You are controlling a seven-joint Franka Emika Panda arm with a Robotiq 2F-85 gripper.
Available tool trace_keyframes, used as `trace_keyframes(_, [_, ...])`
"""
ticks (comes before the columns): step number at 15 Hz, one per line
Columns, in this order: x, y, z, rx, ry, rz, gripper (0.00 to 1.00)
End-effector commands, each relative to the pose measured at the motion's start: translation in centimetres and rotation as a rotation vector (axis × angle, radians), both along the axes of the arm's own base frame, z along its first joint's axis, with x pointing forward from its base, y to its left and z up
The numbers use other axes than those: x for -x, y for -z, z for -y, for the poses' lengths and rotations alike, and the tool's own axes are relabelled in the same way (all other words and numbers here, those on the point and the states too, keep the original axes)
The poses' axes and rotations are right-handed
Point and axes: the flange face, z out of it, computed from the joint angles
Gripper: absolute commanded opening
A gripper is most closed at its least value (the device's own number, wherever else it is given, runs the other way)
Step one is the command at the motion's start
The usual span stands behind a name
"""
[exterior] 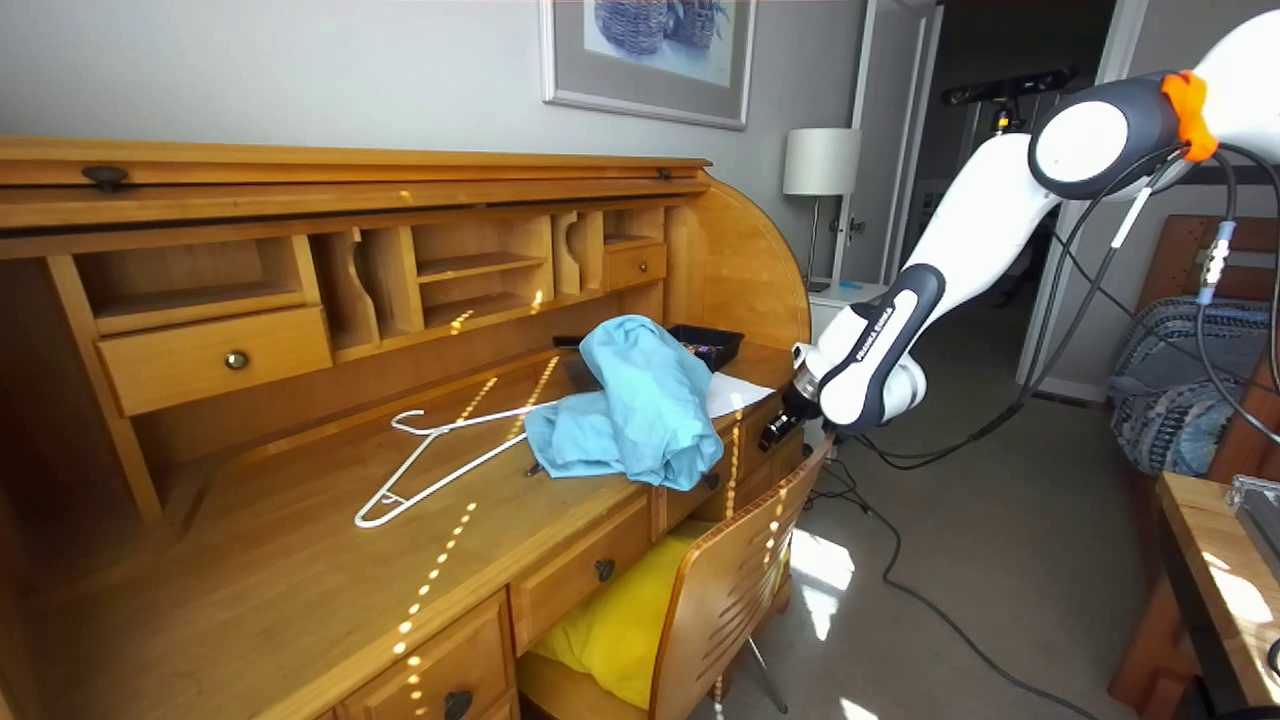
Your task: Open the top right shelf
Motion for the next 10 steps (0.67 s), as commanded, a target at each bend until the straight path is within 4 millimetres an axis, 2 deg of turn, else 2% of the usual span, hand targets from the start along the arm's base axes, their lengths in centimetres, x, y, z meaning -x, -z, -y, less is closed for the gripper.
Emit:
trace_keyframes(1, [0.2, 0.8, -0.3, 0.011, 0.010, -0.007, 0.10])
trace_keyframes(7, [2.0, 1.3, -0.5, -0.002, 0.019, -0.081, 0.10])
trace_keyframes(10, [2.3, 1.7, -1.2, 0.006, -0.004, -0.128, 0.10])
